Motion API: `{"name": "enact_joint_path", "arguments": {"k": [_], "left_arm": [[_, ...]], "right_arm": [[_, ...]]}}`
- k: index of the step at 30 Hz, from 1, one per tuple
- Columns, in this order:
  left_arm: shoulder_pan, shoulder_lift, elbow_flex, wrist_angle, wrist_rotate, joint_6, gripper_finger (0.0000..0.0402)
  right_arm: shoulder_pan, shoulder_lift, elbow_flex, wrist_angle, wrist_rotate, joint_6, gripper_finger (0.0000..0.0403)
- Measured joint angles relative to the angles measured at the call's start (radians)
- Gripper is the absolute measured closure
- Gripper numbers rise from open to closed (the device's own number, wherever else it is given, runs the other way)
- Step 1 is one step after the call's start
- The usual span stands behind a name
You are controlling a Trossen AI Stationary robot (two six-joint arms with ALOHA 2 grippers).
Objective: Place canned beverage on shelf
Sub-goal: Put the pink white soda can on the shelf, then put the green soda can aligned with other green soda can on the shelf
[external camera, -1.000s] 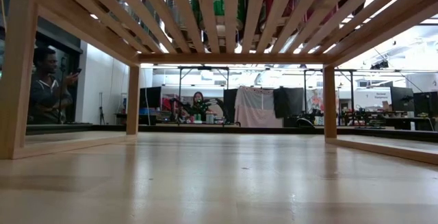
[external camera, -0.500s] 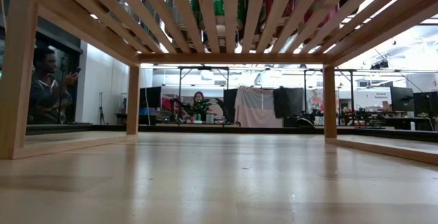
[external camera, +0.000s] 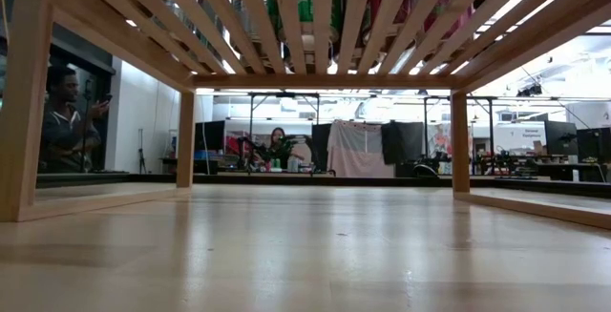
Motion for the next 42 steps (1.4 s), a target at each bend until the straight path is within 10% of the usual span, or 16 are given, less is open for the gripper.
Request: {"name": "enact_joint_path", "arguments": {"k": [12,23,31,42], "left_arm": [[0.0,-0.022,0.0,-0.003,0.012,0.001,0.0037],[-0.033,-0.111,0.0,-0.077,0.296,-0.184,0.0037],[-0.294,-0.061,0.0,-0.103,0.332,-0.517,0.0037],[-0.766,0.205,0.136,-0.494,0.016,-1.111,0.0037]], "right_arm": [[0.0,-0.162,0.0,0.006,-0.008,-0.044,0.005],[0.001,-0.28,0.0,0.321,-0.009,0.161,0.0049],[0.001,-0.226,0.0,0.378,-0.074,0.171,0.0049],[0.001,-0.178,0.0,0.375,-0.088,0.189,0.0049]]}}
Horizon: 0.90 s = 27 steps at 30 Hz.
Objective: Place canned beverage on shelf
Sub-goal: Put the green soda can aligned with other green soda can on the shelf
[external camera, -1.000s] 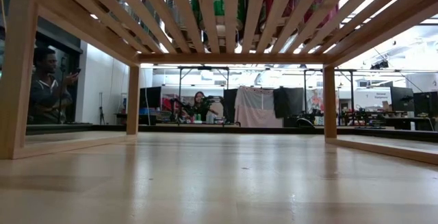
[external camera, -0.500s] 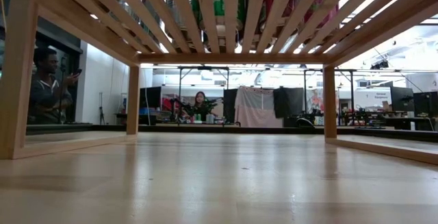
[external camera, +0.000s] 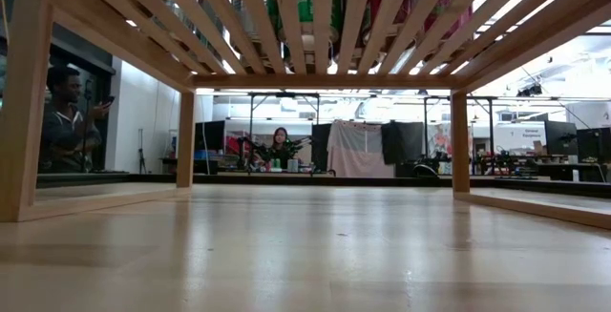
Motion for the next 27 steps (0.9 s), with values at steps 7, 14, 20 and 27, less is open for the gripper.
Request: {"name": "enact_joint_path", "arguments": {"k": [7,14,20,27], "left_arm": [[-0.04,0.189,0.096,-0.589,0.101,-0.421,0.0037],[-0.02,0.33,0.096,-0.738,0.133,-0.392,0.0037],[-0.008,0.431,0.097,-0.727,0.164,-0.279,0.0037],[0.025,0.492,0.097,-0.636,0.223,-0.186,0.0037]], "right_arm": [[0.0,0.0,0.0,-0.02,0.0,0.0,0.0049],[0.0,-0.001,0.0,-0.093,0.0,0.0,0.0049],[0.0,-0.001,0.0,-0.131,0.0,0.0,0.0049],[0.0,0.0,0.0,-0.145,0.0,0.0,0.0049]]}}
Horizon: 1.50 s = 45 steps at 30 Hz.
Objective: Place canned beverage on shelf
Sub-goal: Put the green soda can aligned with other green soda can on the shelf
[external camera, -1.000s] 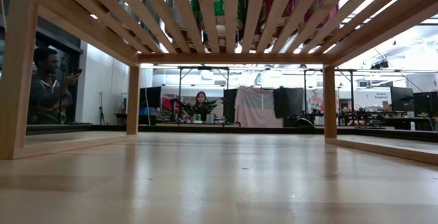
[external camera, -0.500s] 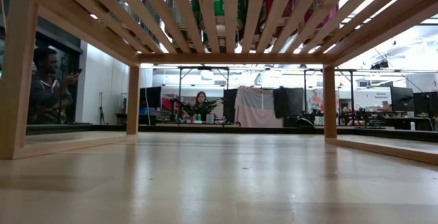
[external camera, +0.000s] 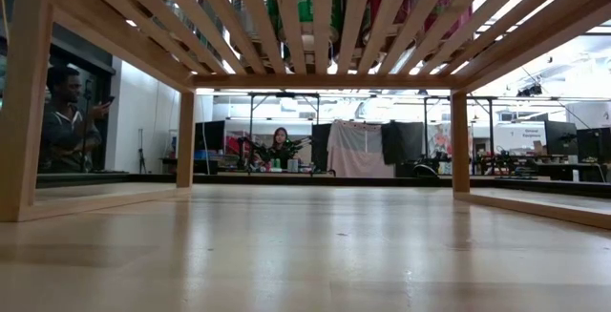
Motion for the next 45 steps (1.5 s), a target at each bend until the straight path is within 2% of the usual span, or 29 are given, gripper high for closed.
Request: {"name": "enact_joint_path", "arguments": {"k": [13,20,23,32,35,39,45], "left_arm": [[0.07,0.047,-0.002,0.019,0.068,0.127,0.0037],[0.079,0.047,-0.095,0.119,0.159,0.117,0.0037],[0.078,0.047,-0.116,0.166,0.163,0.102,0.0037],[0.091,0.051,-0.117,0.16,0.155,0.101,0.0037],[0.091,0.051,-0.117,0.16,0.178,0.101,0.0058],[0.092,0.032,-0.107,0.163,0.268,0.113,0.0133],[0.066,-0.067,-0.002,0.167,0.452,0.233,0.0133]], "right_arm": [[0.0,0.0,0.0,-0.017,0.0,0.0,0.0049],[0.0,0.0,0.0,-0.032,0.0,0.003,0.0049],[0.0,0.0,0.0,-0.034,0.0,0.018,0.0049],[0.0,0.0,0.0,-0.043,0.0,0.018,0.0049],[0.0,0.0,0.0,-0.043,0.0,0.019,0.0049],[0.0,0.0,0.0,-0.043,0.0,0.065,0.0049],[0.0,0.0,0.0,-0.043,-0.001,0.097,0.0049]]}}
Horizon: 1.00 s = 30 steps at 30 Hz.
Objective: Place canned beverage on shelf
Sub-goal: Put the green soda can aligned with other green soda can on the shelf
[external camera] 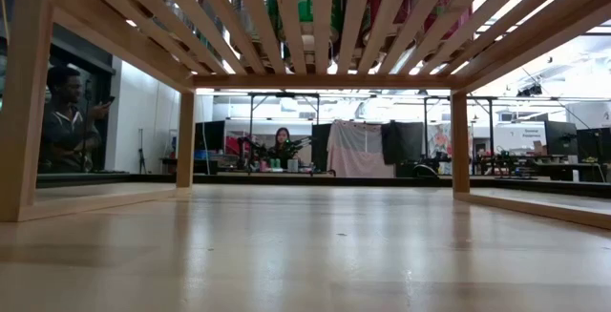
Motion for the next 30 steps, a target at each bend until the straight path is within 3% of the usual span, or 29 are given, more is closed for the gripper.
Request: {"name": "enact_joint_path", "arguments": {"k": [4,8,15,20,25,30], "left_arm": [[-0.001,-0.098,0.13,-0.01,0.035,0.044,0.0133],[0.06,-0.136,0.307,-0.09,-0.039,0.134,0.0133],[0.254,0.024,0.696,-0.413,-0.063,0.572,0.0133],[0.379,0.161,0.95,-0.506,-0.127,0.941,0.0133],[0.501,0.19,0.908,-0.392,-0.175,1.219,0.0133],[0.594,0.244,0.906,-0.34,-0.235,1.311,0.0133]], "right_arm": [[0.0,0.0,0.0,0.0,-0.027,-0.001,0.0049],[0.0,0.0,0.0,0.001,-0.117,-0.023,0.0049],[0.001,0.028,0.0,0.077,-0.292,-0.016,0.0049],[0.002,0.082,0.0,0.157,-0.341,-0.018,0.0049],[0.002,0.134,0.0,0.167,-0.341,-0.016,0.0049],[0.002,0.161,-0.001,0.187,-0.34,-0.02,0.0049]]}}
